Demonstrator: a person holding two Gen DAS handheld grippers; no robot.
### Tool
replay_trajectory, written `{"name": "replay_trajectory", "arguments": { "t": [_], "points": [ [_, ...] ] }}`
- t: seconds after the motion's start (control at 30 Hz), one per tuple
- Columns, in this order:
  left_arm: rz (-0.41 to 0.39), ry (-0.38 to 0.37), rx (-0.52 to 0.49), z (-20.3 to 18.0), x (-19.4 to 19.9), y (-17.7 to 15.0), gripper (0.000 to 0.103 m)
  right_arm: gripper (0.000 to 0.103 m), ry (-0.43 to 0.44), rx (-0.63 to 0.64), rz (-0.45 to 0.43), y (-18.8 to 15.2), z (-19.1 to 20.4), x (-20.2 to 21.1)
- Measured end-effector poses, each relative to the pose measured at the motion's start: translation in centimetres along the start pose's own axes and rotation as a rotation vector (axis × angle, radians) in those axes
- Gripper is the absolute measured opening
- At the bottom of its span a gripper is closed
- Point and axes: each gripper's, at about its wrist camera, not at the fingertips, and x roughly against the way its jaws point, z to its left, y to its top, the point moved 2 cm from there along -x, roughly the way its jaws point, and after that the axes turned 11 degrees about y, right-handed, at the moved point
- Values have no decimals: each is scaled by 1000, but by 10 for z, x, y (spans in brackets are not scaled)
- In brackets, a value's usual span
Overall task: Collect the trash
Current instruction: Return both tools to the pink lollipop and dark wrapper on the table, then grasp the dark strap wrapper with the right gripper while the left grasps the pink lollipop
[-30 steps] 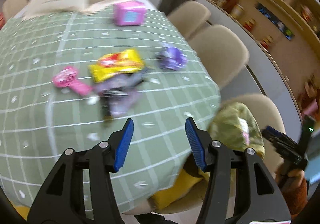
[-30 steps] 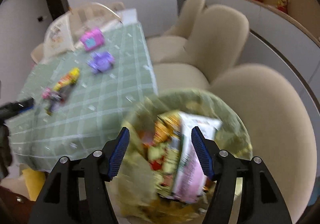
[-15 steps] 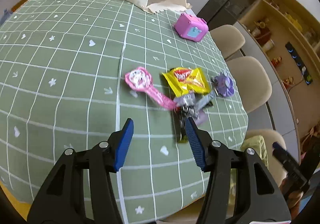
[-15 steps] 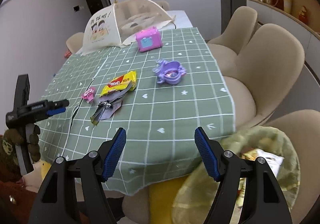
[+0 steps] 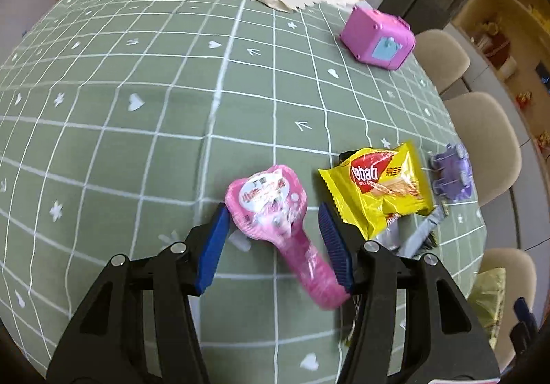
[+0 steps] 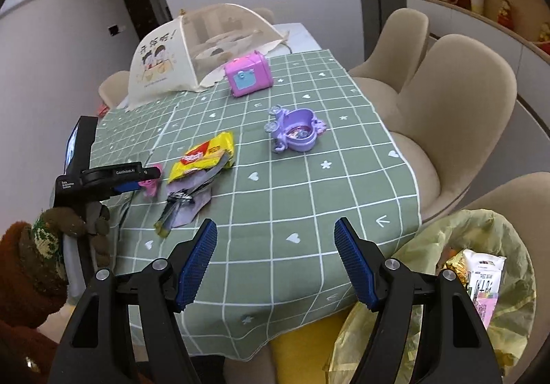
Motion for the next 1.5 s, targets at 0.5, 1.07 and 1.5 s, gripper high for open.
{"name": "replay_trajectory", "arguments": {
  "t": [0.5,1.07,1.5],
  "points": [
    [-46,-55,-136,39,41,-17,9,67,17,169,156,3,48,-78],
    [-70,-130,-95,103,66,-23,40,67,111,138,224,11,81,-171],
    [-85,-241,-231,51,72,-13,48,68,57,79,183,-4,33,-139]
  ]
}}
